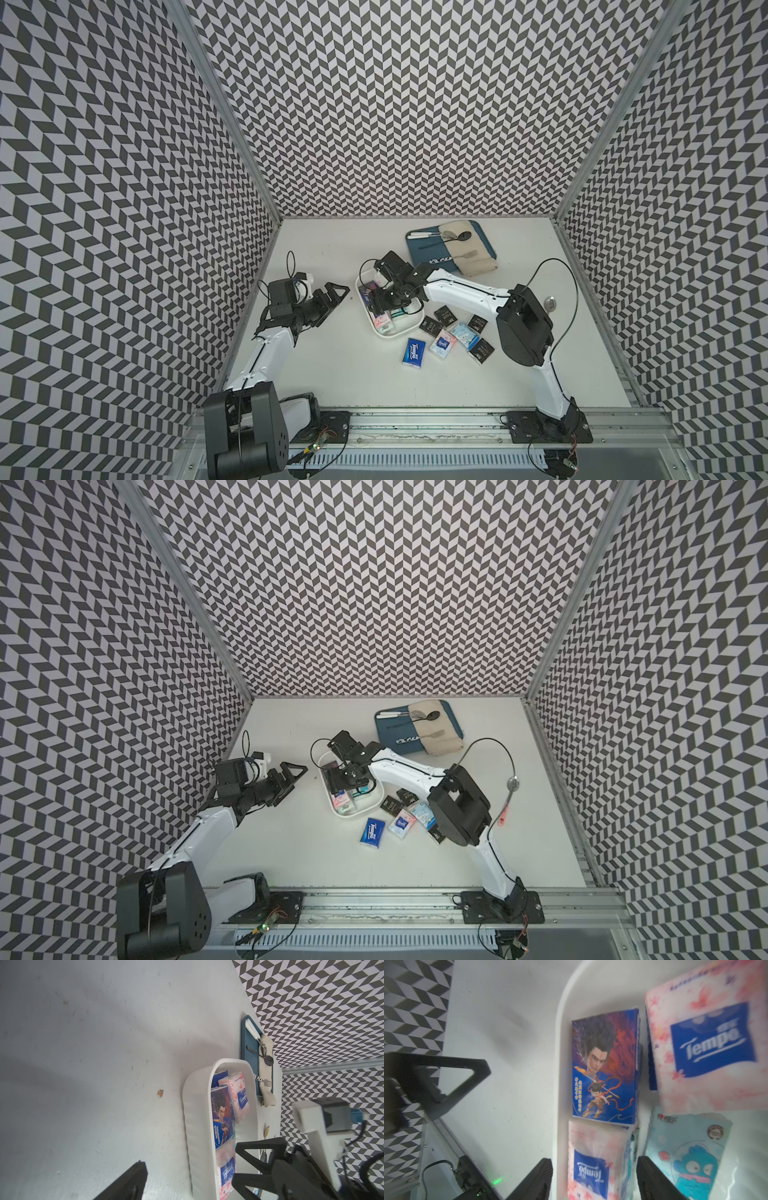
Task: Put the pocket tissues into the storage box
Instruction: Place the pocket tissues in the storage box, then pick up the pocket tissues from the center of the board.
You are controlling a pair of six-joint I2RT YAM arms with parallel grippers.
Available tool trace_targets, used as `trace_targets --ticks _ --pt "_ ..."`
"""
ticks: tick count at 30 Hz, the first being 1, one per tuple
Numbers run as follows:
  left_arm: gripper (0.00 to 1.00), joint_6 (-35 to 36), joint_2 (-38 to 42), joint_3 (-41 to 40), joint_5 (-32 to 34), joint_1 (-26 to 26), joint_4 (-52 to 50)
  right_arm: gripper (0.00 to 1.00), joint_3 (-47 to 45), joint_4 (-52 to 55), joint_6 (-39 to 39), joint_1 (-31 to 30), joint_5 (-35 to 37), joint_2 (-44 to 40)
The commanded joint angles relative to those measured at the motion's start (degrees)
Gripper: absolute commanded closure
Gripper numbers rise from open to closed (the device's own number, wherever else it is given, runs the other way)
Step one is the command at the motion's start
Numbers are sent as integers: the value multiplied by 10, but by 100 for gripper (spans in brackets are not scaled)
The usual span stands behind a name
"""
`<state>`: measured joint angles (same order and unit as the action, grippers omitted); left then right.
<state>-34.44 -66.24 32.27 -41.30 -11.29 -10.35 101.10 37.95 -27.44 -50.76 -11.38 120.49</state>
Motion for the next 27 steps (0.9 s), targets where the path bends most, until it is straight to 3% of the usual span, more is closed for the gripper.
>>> trace_targets --ticks 1,8,16,21,27 --pt "0 7 7 -5 -10 -3 -4 30 -18 -29 19 16 22 -74" --pt "0 2 5 -3 -25 2 -3 25 -125 -10 34 40 37 -175" --pt "0 -9 4 4 -21 23 5 18 -312 -2 -52 66 16 -298" --pt "0 -6 0 15 -2 42 16 17 -424 -24 -109 72 -51 -352" --pt "0 25 2 34 34 71 -1 17 -463 10 -154 75 -65 -365"
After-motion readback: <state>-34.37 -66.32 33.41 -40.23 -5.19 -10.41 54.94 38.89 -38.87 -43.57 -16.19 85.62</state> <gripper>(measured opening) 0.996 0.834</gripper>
